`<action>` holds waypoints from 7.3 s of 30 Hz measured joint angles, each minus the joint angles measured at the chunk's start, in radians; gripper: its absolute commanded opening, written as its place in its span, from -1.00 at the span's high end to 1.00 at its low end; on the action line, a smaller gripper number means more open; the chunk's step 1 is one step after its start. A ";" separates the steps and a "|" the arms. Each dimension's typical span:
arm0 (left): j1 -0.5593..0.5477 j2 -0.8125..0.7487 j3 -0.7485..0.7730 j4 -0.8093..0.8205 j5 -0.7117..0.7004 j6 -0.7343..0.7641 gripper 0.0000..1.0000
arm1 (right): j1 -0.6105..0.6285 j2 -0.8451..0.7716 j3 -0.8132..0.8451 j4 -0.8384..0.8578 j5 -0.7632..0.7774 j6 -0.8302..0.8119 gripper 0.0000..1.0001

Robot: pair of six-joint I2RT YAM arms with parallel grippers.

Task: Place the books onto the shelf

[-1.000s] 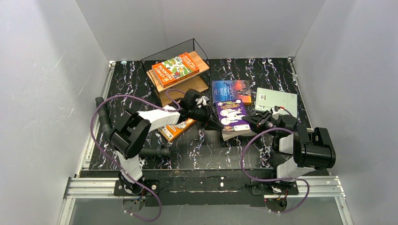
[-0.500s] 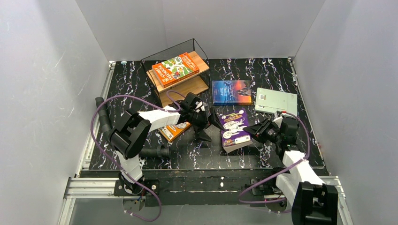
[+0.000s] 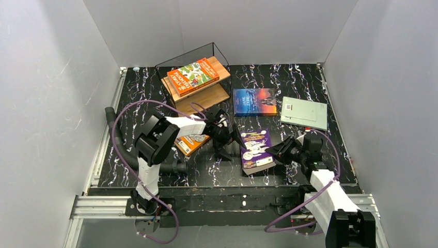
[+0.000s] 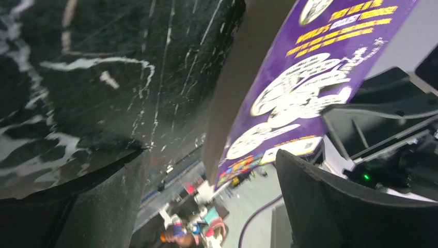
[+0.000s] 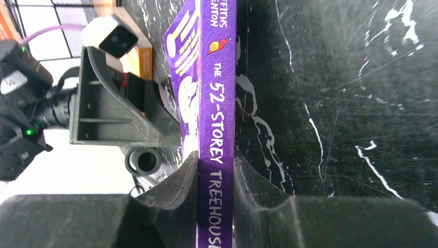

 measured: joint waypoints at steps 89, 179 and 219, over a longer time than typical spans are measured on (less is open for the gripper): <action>0.116 -0.811 0.701 -1.215 -0.850 0.621 -0.97 | 0.581 0.962 1.310 0.262 0.484 0.279 0.97; 0.119 -0.927 0.535 -1.172 -0.863 0.575 -0.97 | 0.830 1.174 1.480 0.077 0.632 0.245 -0.47; 0.116 -0.816 0.232 -1.052 -0.812 0.610 -0.97 | 0.389 0.453 0.701 -0.148 0.679 -0.134 -0.47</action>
